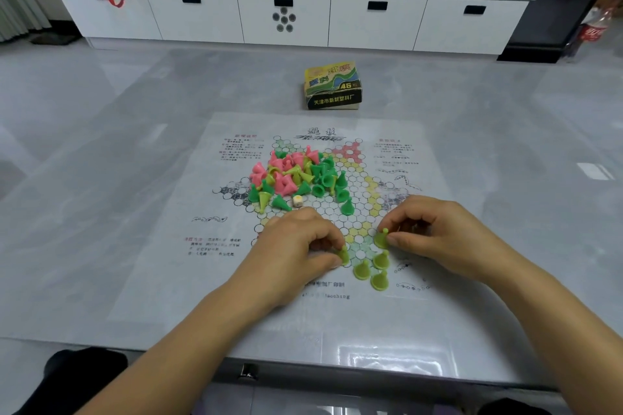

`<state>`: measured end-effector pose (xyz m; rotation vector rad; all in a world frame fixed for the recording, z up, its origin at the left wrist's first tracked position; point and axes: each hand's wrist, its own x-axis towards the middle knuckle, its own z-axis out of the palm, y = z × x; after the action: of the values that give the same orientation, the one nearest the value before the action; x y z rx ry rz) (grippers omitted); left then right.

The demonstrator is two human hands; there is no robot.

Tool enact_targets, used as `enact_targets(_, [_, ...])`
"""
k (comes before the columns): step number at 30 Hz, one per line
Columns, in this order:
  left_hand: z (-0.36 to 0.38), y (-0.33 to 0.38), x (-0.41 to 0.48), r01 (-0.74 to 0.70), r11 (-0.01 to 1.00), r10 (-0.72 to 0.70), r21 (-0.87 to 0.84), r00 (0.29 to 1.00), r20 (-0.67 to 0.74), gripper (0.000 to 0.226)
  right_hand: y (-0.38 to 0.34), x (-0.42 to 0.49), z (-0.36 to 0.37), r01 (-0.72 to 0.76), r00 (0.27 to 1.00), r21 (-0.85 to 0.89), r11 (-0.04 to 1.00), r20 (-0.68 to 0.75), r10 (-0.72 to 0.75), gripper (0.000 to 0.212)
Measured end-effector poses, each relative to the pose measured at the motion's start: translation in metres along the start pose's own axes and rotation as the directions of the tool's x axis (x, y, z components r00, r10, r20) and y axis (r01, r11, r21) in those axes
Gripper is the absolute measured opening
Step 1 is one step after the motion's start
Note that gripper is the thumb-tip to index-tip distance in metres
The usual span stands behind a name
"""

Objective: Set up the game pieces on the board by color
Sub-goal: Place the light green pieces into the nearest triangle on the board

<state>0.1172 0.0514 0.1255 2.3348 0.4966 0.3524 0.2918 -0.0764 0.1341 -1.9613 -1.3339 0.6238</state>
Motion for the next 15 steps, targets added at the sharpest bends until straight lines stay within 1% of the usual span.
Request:
enact_targets(8, [0.0019, 0.0006, -0.0003, -0.002, 1.000, 0.002, 0.026, 1.000, 0.001, 0.014, -0.0024, 0.0022, 0.0014, -0.010, 0.999, 0.017, 1.000, 0.041, 0.010, 0.022])
enact_targets(15, [0.0033, 0.0006, -0.0012, -0.009, 1.000, 0.009, -0.001, 1.000, 0.012, 0.013, -0.0021, 0.0029, 0.0024, -0.005, 0.998, 0.034, 0.999, 0.055, 0.003, 0.025])
